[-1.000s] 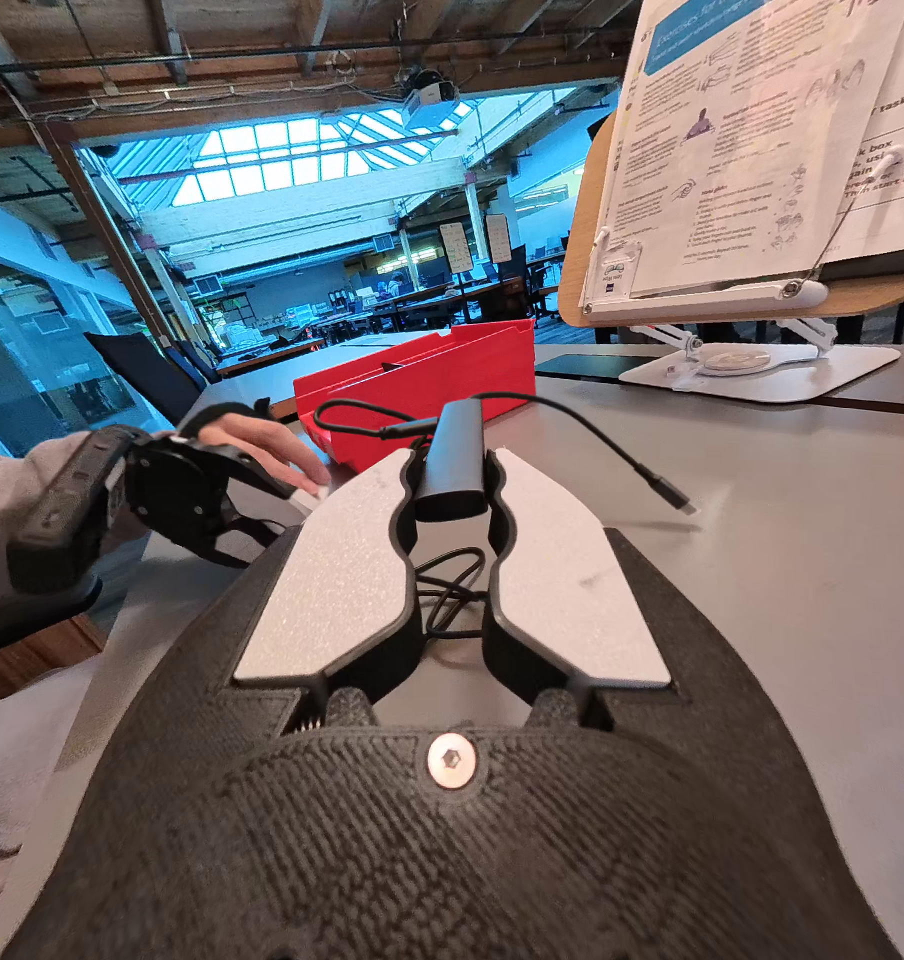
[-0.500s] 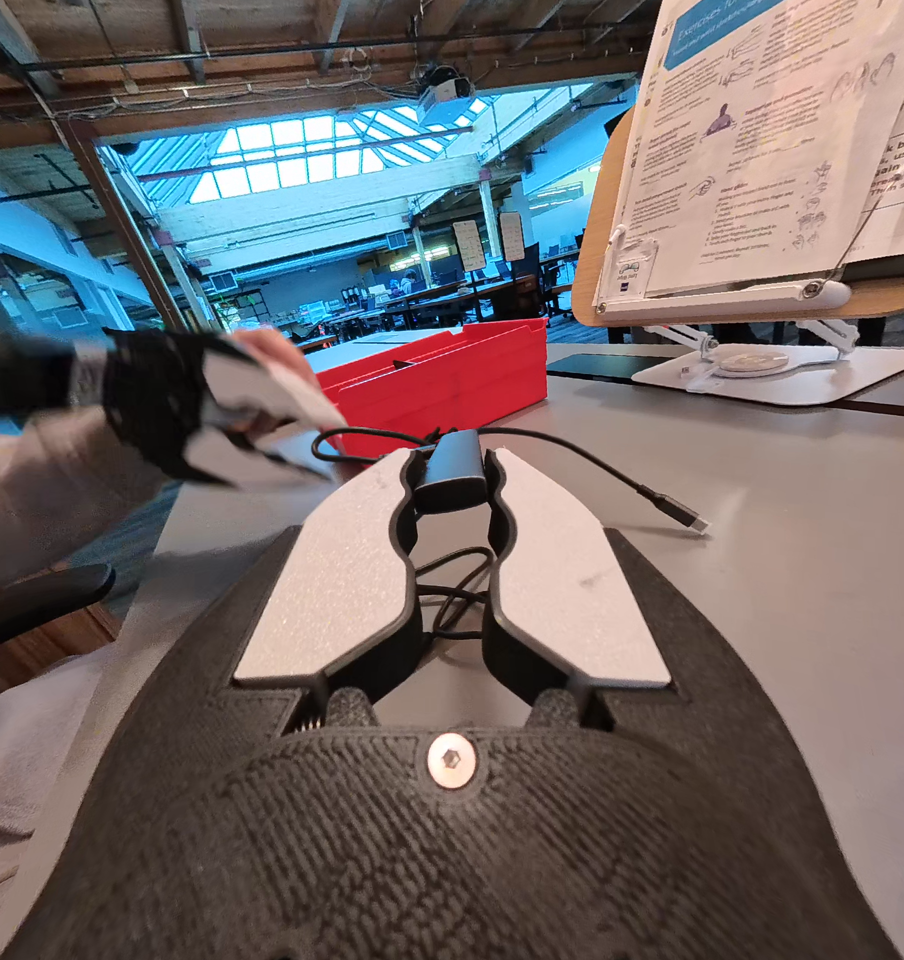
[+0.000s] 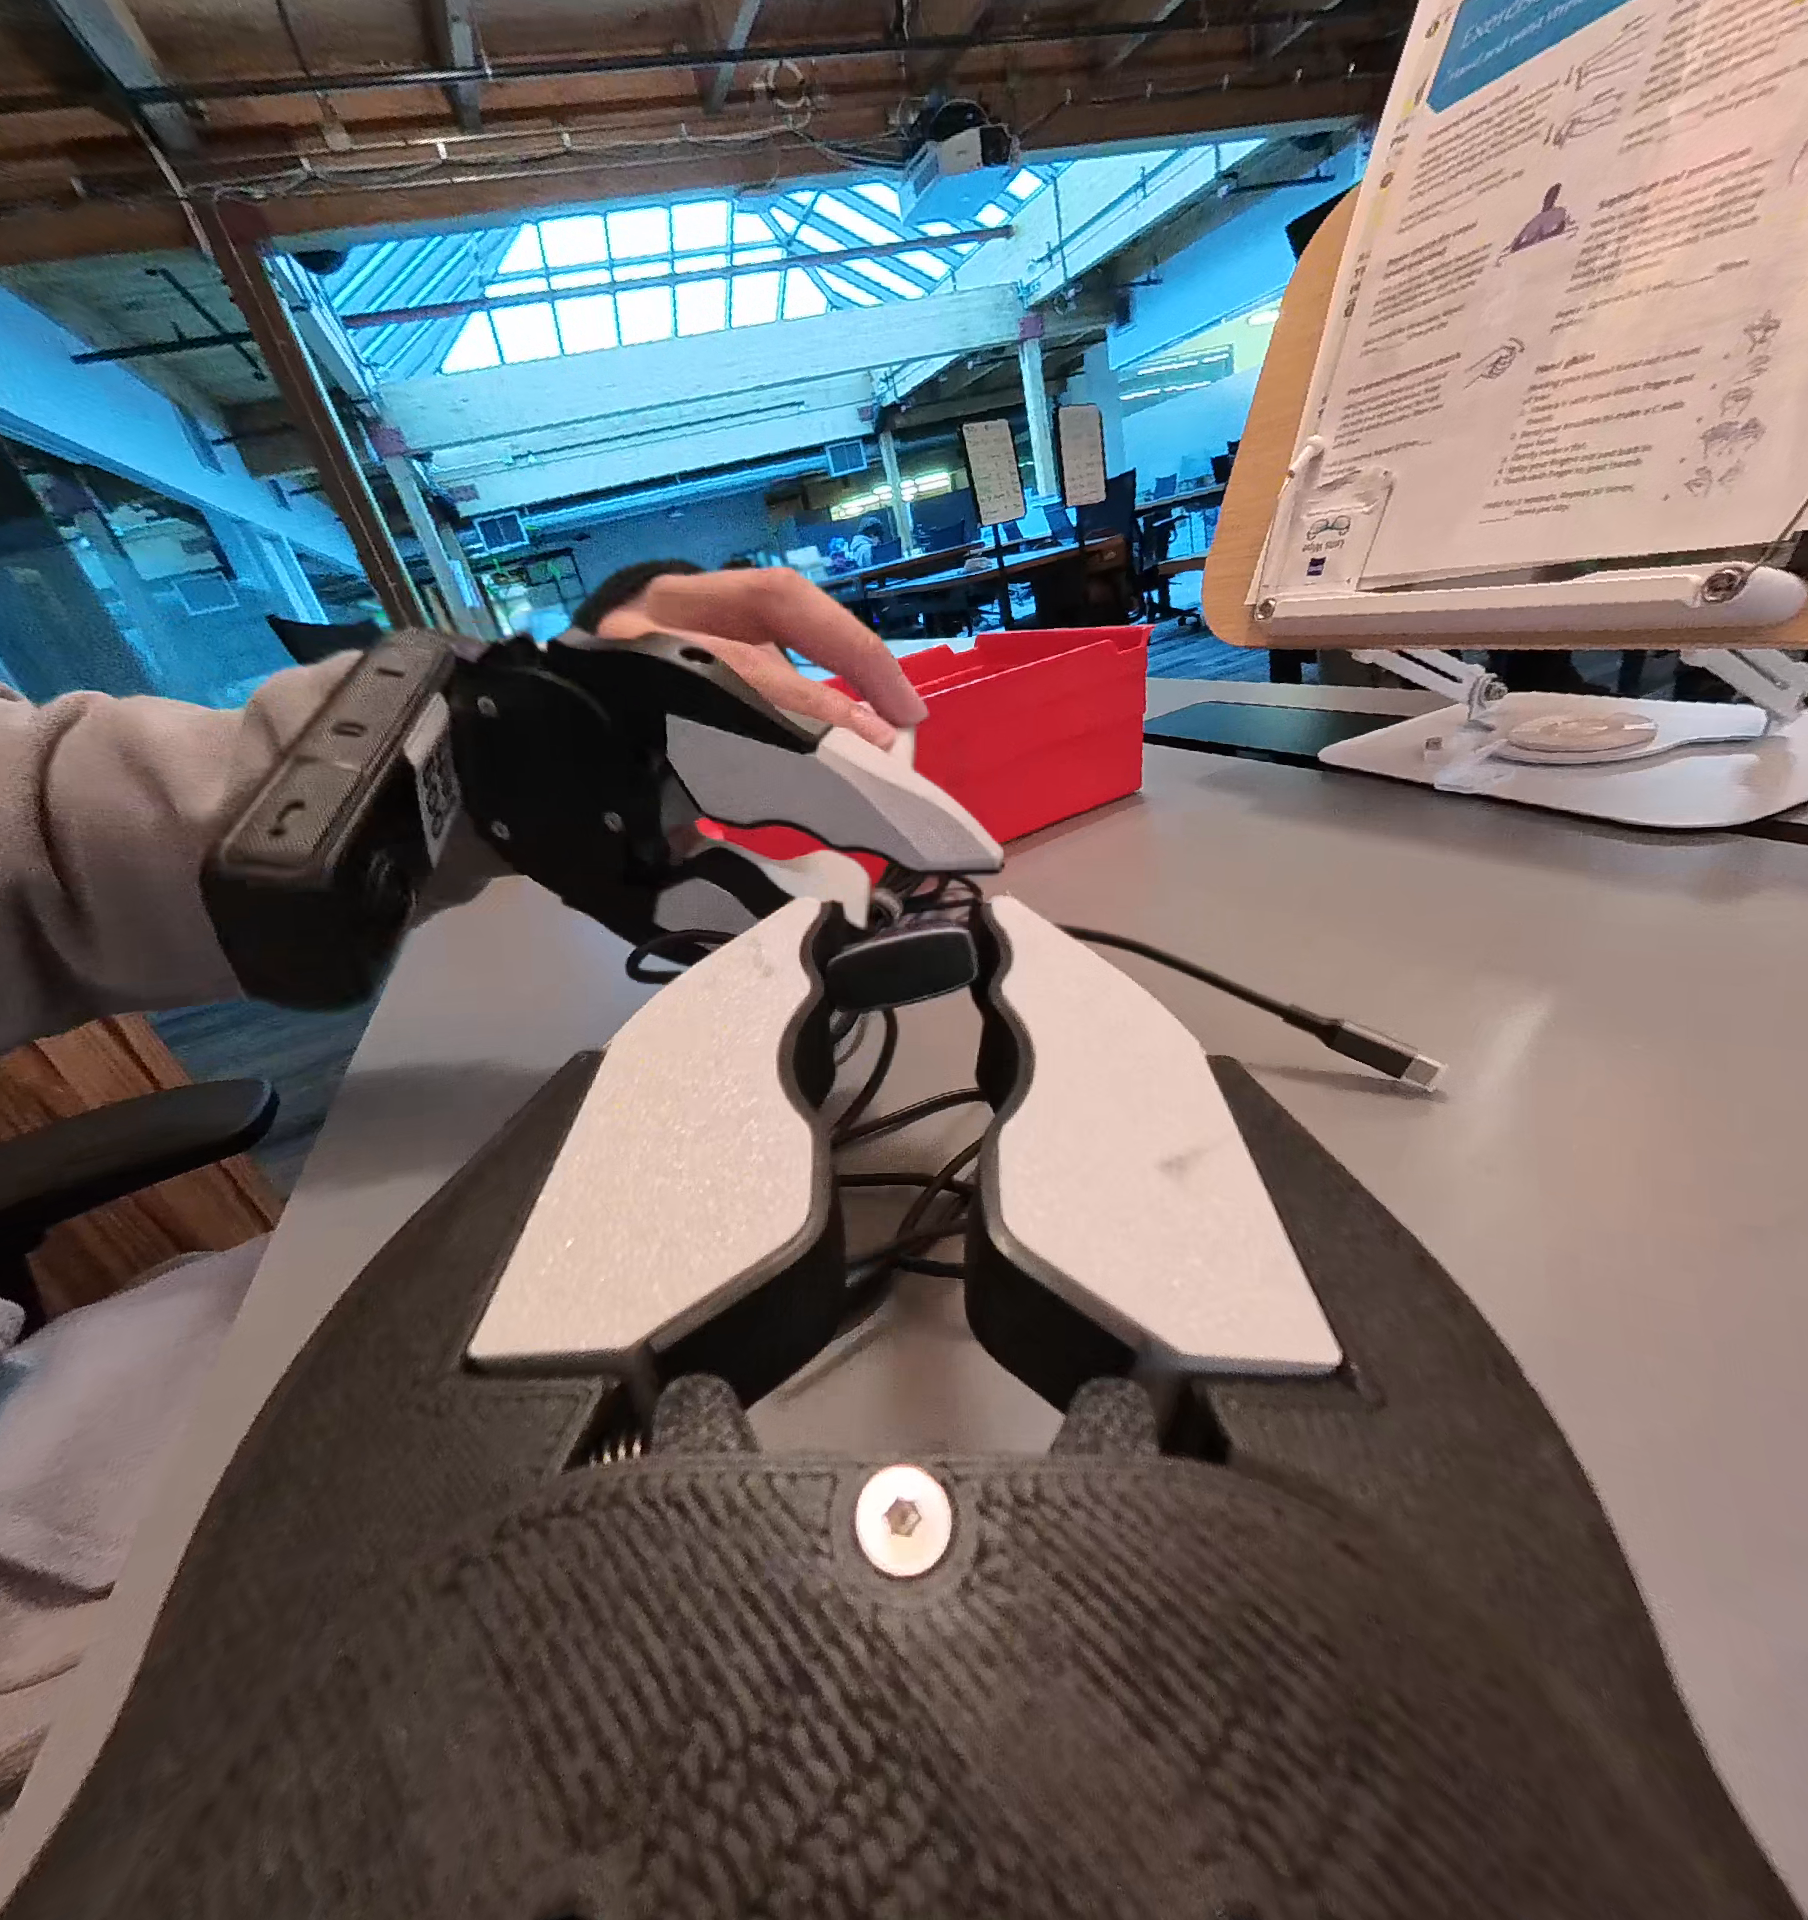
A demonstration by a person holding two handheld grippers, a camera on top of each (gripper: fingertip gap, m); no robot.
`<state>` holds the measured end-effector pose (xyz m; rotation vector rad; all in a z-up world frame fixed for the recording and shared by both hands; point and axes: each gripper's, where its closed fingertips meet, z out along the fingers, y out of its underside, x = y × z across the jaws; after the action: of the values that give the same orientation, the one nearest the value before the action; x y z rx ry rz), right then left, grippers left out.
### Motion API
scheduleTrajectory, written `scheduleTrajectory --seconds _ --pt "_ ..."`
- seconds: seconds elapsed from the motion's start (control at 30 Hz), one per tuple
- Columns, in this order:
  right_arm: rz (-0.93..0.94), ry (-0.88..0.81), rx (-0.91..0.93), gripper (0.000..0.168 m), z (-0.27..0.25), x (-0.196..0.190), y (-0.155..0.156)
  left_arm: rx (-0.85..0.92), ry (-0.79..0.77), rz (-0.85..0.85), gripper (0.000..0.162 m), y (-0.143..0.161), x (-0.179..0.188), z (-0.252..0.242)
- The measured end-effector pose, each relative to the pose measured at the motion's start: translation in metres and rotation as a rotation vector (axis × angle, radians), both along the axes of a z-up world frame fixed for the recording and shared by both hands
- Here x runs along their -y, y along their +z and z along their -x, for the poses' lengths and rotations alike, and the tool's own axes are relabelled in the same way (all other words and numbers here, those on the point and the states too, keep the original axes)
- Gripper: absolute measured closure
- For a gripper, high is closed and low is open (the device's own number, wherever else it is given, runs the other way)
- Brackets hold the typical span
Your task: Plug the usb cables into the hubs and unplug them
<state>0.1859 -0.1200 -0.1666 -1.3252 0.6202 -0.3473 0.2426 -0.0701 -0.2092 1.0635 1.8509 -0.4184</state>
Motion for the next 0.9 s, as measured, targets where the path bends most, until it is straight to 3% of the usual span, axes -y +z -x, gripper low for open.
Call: scheduleTrajectory --seconds 0.1,0.13,0.3,0.53,0.7,0.9 --pt "-0.009 -0.006 0.007 0.144 0.000 0.002 0.001 0.051 -0.044 0.044 0.128 0.001 0.012 0.004" --pt "-0.034 -0.015 0.007 0.144 0.000 0.005 0.003 0.086 -0.044 0.053 0.138 0.002 0.013 0.002" --pt "-0.104 0.012 -0.020 0.144 0.001 0.013 0.006 0.152 -0.054 0.228 0.151 0.033 0.015 -0.004" --pt "-0.033 0.095 -0.032 0.144 0.010 -0.001 0.000 0.326 -0.219 0.234 0.153 0.068 0.013 0.001" --pt "0.051 0.104 -0.041 0.138 0.010 -0.011 -0.007 0.295 -0.245 0.238 0.153 0.064 0.014 0.003" --pt "0.094 0.042 -0.049 0.142 0.002 -0.012 -0.011 0.212 -0.214 0.225 0.153 0.055 0.015 -0.002"
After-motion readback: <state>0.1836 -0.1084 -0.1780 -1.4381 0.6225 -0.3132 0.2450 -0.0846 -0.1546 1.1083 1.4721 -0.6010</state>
